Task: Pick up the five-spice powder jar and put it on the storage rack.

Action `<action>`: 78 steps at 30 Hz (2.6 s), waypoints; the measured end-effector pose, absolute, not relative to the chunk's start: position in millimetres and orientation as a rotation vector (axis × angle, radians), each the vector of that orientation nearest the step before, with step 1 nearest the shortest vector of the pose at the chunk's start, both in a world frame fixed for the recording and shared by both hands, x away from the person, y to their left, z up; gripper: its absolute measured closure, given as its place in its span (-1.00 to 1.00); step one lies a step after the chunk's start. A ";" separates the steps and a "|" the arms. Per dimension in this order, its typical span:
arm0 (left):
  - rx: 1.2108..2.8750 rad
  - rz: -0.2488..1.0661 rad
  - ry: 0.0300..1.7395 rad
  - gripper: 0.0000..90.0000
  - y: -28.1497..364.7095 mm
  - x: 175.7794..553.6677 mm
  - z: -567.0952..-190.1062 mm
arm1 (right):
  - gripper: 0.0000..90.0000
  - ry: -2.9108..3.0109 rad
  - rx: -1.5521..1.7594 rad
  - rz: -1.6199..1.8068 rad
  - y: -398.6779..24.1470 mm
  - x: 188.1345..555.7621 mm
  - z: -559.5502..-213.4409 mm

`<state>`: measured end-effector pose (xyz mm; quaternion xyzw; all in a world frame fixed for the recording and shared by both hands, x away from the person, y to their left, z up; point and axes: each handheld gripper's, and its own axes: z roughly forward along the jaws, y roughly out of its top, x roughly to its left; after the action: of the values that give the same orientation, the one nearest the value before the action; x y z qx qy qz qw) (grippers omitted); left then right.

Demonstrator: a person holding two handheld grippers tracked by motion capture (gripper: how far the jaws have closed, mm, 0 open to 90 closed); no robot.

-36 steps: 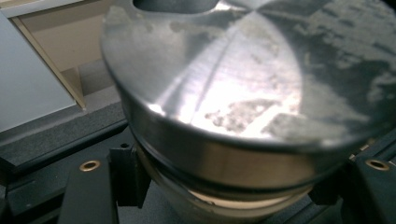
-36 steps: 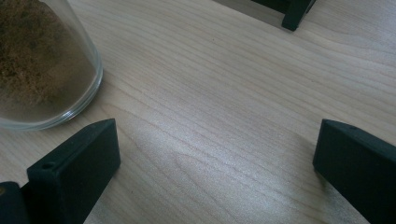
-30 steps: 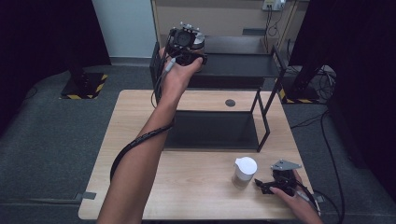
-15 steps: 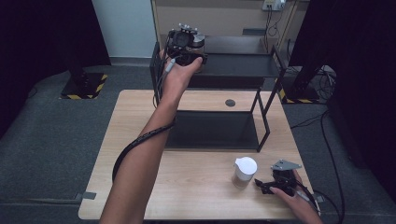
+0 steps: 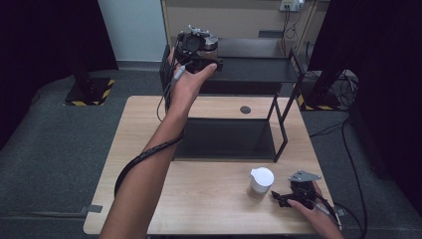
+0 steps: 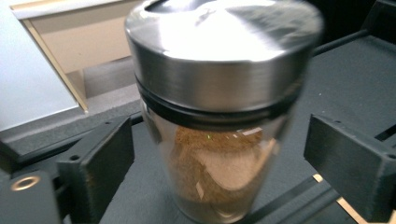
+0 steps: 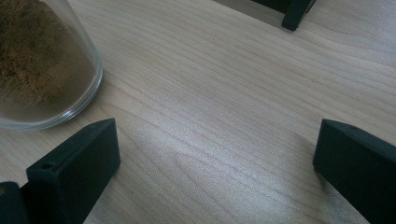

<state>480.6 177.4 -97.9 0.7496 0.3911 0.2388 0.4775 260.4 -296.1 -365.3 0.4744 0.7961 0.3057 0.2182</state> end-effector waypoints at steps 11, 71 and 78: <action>1.800 0.613 0.935 -0.91 180.9 448.0 -106.0 | -0.97 2.204 1.313 0.846 -296.0 260.4 -365.3; 2.154 0.453 0.944 -0.89 234.9 323.6 -363.6 | -0.97 2.198 1.322 0.843 -294.9 259.0 -365.3; 2.091 0.457 1.038 -0.88 265.5 324.8 -365.5 | -0.97 2.195 1.324 0.841 -294.4 258.1 -365.2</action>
<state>324.8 265.5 -365.5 0.8158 0.4049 0.1785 0.3723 258.1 -294.4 -365.2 0.4789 0.7936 0.3040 0.2200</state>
